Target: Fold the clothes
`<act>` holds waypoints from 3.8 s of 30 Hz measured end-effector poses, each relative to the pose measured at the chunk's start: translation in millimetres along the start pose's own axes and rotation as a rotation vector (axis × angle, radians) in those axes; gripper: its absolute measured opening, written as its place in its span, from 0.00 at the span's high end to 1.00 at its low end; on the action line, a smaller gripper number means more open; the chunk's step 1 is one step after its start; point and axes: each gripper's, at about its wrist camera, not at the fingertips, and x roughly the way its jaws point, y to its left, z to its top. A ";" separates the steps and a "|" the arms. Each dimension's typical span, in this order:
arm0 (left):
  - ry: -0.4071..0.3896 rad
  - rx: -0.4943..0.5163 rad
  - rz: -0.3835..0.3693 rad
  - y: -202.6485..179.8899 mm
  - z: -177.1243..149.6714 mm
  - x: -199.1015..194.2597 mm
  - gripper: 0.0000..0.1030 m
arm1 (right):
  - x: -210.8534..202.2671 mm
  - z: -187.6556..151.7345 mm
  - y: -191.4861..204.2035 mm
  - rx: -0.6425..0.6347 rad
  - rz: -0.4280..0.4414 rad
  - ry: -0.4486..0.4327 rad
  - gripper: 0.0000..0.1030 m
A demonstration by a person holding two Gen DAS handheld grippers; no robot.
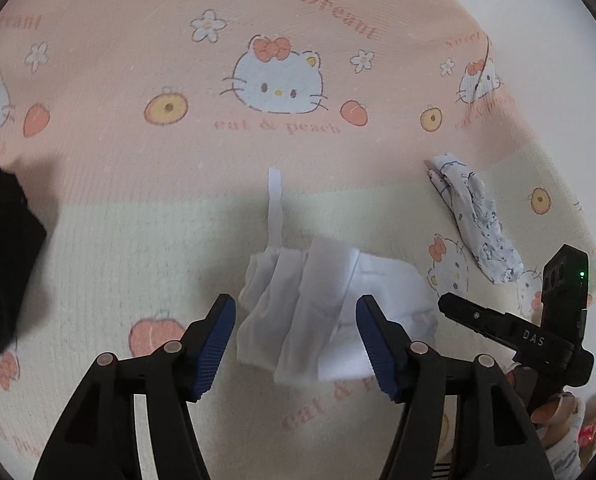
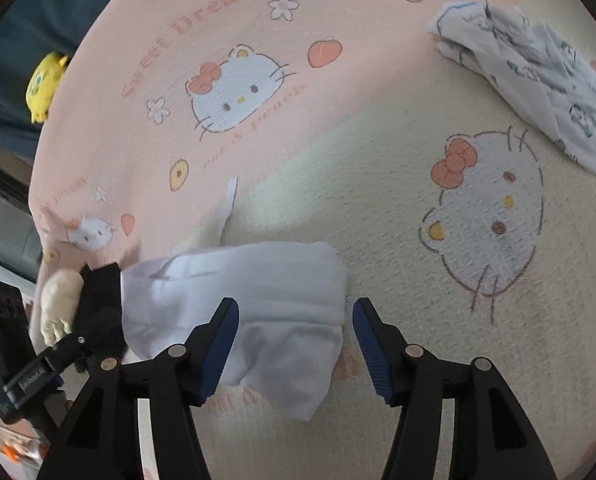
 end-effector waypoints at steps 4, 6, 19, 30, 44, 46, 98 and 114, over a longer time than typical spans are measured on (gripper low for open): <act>0.007 0.029 -0.002 -4.7 0.6 12.0 0.42 | 10.7 9.6 3.8 -0.015 -0.015 0.023 0.43; -0.023 0.050 -0.003 -7.1 -1.2 17.0 0.42 | 13.9 9.9 6.1 -0.030 -0.019 0.013 0.43; 0.062 -0.208 0.068 74.6 -2.5 66.0 0.77 | 37.4 23.2 3.5 -0.045 -0.091 -0.016 0.80; -0.101 -0.247 -0.019 76.2 -7.0 6.3 0.41 | 29.2 16.4 6.2 -0.097 -0.154 -0.020 0.63; -0.083 0.093 0.102 5.7 -59.4 1.1 0.25 | -7.6 -16.0 26.6 -0.281 -0.232 -0.052 0.40; -0.064 0.168 0.133 -5.3 -67.5 7.8 0.25 | -8.5 -27.4 34.4 -0.358 -0.265 -0.058 0.36; -0.149 0.149 0.121 8.3 -46.5 26.5 0.71 | 43.5 -55.7 87.3 -0.836 -0.397 -0.167 0.80; -0.199 0.117 0.014 21.6 -63.2 -18.5 0.21 | 35.2 -51.0 76.7 -0.740 -0.321 -0.103 0.81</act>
